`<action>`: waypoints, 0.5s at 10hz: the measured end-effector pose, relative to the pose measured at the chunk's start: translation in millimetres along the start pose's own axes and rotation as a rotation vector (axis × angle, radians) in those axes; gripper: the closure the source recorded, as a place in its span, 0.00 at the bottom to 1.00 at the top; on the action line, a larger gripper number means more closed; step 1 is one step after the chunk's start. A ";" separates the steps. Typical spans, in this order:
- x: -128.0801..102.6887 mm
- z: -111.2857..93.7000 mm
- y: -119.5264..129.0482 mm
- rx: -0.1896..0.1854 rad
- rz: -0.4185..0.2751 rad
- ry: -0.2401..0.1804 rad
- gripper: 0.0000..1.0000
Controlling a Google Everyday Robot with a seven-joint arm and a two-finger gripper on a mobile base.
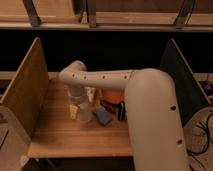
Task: Place the ceramic cup over the eraser
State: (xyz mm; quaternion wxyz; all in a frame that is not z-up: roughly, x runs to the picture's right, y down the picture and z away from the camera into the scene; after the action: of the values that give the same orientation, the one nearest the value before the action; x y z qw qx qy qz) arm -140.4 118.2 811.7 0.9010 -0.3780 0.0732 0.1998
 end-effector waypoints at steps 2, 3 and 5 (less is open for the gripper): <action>8.8 -1.8 -2.2 0.009 0.004 0.010 0.59; 11.9 -2.0 -2.9 0.011 0.009 0.014 0.66; 19.4 -4.4 -6.1 0.020 0.027 0.024 0.88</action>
State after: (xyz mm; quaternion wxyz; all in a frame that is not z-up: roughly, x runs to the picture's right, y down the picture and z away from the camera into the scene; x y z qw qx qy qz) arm -120.1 117.0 807.1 0.9011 -0.3702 0.0912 0.2067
